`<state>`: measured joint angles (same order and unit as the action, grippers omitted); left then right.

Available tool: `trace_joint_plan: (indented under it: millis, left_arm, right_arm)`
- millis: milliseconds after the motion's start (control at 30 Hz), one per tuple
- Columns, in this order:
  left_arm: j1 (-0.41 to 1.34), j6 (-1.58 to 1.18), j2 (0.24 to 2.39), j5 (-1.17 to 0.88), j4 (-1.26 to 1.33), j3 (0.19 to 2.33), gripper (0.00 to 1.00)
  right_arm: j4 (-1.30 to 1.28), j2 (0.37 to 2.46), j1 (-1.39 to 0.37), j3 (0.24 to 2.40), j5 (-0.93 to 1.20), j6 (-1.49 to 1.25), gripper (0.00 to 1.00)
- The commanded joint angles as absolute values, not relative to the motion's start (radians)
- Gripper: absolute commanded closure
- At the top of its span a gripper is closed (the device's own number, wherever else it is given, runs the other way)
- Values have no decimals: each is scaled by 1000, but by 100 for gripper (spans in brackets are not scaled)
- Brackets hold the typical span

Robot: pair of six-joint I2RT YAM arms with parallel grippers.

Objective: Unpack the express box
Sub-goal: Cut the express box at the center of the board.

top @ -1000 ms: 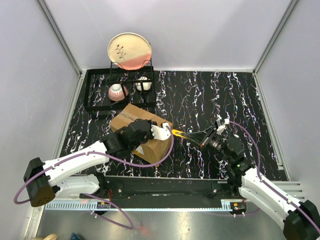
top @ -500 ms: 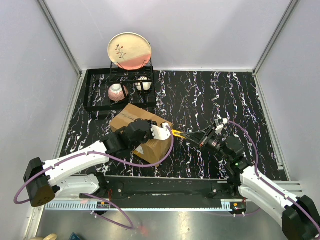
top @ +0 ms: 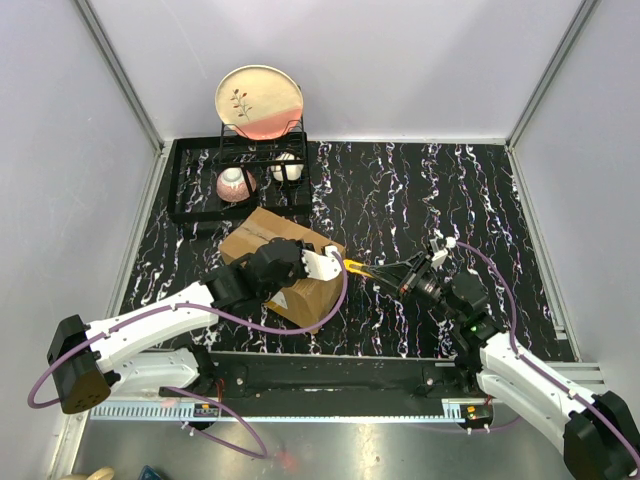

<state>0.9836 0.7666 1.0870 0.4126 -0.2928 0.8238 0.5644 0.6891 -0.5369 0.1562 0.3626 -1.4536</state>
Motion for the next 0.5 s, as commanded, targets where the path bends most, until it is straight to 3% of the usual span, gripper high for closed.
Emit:
trace_joint_plan:
  millis: [0,467]
  left_arm:
    - [985,735,1057,403,-250,815,100]
    - [986,738,1055,405,-252,819,100]
  right_arm:
    - [617,672,-523,153,394,-1465,100]
    - [603,686,-514,160,410,-1462,100]
